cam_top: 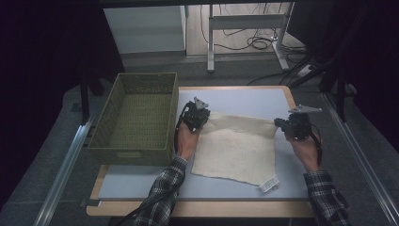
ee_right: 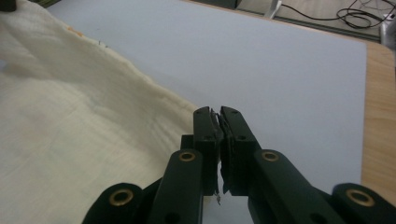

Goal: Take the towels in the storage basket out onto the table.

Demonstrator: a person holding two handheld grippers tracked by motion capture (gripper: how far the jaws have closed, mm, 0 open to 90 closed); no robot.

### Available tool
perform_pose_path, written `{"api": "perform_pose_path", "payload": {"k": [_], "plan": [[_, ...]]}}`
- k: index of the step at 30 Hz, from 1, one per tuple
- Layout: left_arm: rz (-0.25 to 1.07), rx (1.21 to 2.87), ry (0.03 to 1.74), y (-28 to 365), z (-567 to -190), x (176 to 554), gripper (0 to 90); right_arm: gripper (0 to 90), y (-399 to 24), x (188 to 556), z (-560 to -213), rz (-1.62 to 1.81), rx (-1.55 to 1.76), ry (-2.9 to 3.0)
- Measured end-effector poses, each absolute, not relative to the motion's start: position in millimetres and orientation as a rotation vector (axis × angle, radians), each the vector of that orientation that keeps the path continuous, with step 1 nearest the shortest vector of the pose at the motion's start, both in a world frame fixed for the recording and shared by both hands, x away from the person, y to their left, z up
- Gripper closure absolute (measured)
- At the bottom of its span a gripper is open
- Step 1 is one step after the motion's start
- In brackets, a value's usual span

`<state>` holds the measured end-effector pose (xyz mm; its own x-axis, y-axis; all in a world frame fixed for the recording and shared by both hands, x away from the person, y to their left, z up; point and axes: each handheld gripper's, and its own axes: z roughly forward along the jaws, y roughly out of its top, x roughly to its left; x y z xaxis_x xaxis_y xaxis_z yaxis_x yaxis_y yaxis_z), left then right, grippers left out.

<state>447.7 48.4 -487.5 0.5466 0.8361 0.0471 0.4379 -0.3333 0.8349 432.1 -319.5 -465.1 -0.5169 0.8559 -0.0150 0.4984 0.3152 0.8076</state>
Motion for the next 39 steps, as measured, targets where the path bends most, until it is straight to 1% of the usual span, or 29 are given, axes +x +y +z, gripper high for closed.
{"api": "perform_pose_path", "payload": {"k": [13, 19, 30, 39], "plan": [[0.628, 1.993, 0.924, 53, -497, 387, 85.4, 85.7, -330, 375, -483, 1.147, 1.153, 2.209], [0.599, 1.987, 0.905, 62, -504, 364, 85.3, 85.7, -333, 350, -487, 1.180, 1.134, 2.225], [0.532, 1.962, 0.888, 78, -517, 330, 85.1, 85.7, -322, 303, -493, 1.205, 1.068, 2.292], [0.536, 1.974, 0.864, 81, -523, 307, 84.5, 85.5, -317, 280, -497, 1.184, 1.053, 2.344]]}}
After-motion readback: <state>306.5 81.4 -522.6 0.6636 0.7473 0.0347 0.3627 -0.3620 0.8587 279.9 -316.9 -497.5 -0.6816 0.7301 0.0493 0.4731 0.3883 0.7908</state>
